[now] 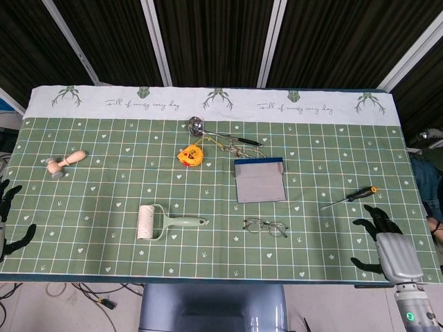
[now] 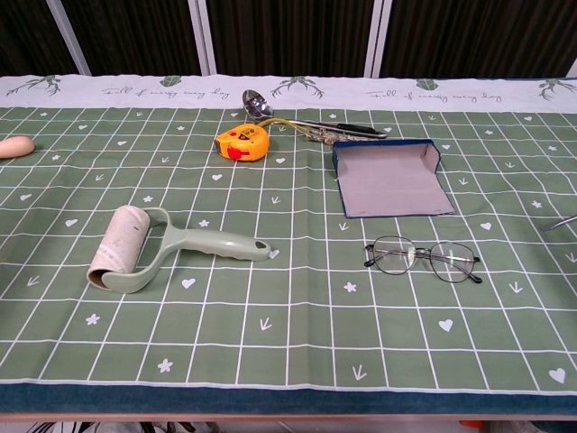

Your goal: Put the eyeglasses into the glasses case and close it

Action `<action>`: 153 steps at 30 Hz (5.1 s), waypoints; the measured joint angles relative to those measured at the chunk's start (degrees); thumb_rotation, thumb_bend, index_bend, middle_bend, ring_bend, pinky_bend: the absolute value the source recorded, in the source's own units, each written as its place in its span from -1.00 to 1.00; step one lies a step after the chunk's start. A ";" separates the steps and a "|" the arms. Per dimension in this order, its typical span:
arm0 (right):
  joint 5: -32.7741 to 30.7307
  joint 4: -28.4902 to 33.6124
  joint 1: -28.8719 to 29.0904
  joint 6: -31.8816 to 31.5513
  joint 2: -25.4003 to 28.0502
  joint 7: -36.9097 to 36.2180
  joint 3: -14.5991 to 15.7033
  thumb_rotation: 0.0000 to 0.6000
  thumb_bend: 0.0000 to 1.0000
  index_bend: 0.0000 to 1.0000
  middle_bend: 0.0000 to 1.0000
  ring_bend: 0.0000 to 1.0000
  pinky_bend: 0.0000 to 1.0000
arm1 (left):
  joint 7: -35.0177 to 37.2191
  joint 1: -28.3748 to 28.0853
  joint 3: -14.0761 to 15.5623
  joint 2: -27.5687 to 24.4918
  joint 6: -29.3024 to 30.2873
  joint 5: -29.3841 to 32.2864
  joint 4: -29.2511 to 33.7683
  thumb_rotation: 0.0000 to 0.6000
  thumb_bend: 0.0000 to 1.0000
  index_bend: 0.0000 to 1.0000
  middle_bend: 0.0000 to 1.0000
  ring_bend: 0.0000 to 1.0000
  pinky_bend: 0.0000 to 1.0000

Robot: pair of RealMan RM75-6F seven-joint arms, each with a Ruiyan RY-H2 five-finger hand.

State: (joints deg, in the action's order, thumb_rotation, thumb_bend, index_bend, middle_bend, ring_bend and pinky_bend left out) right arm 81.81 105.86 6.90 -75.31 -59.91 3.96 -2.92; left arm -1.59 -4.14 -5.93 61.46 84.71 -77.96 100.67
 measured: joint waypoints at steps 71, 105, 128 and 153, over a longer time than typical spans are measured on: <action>-45.30 -11.41 34.02 11.53 -32.77 26.74 -5.25 1.00 -0.18 0.20 -0.82 -0.94 -0.60 | 0.11 0.16 -0.28 0.24 0.81 0.11 -0.05 1.00 -0.38 -0.79 -1.00 -1.00 -1.00; -38.85 -15.37 37.23 15.79 -28.20 27.03 -8.94 1.00 0.18 0.32 -0.84 -0.94 -0.60 | 0.15 0.25 -0.44 0.23 1.06 0.20 -0.07 1.00 -0.38 -0.79 -1.00 -1.00 -1.00; -14.60 -47.34 43.87 29.79 -35.85 3.60 -7.97 1.00 0.15 0.35 -0.84 -0.94 -0.61 | -0.70 0.27 -0.91 0.62 1.55 0.80 -0.39 1.00 -0.38 -0.79 -1.00 -1.00 -1.00; -11.91 -62.73 48.33 35.49 -42.11 -2.58 -9.40 1.00 0.15 0.35 -0.84 -0.94 -0.61 | -0.64 0.32 -1.52 0.37 1.71 1.79 0.10 1.00 -0.38 -0.79 -1.00 -1.00 -1.00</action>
State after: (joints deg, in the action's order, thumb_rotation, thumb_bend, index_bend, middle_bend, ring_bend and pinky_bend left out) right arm 69.90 43.13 55.23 -39.82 -102.02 1.37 -12.33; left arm -2.23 -3.82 -7.46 61.83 86.42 -76.17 100.77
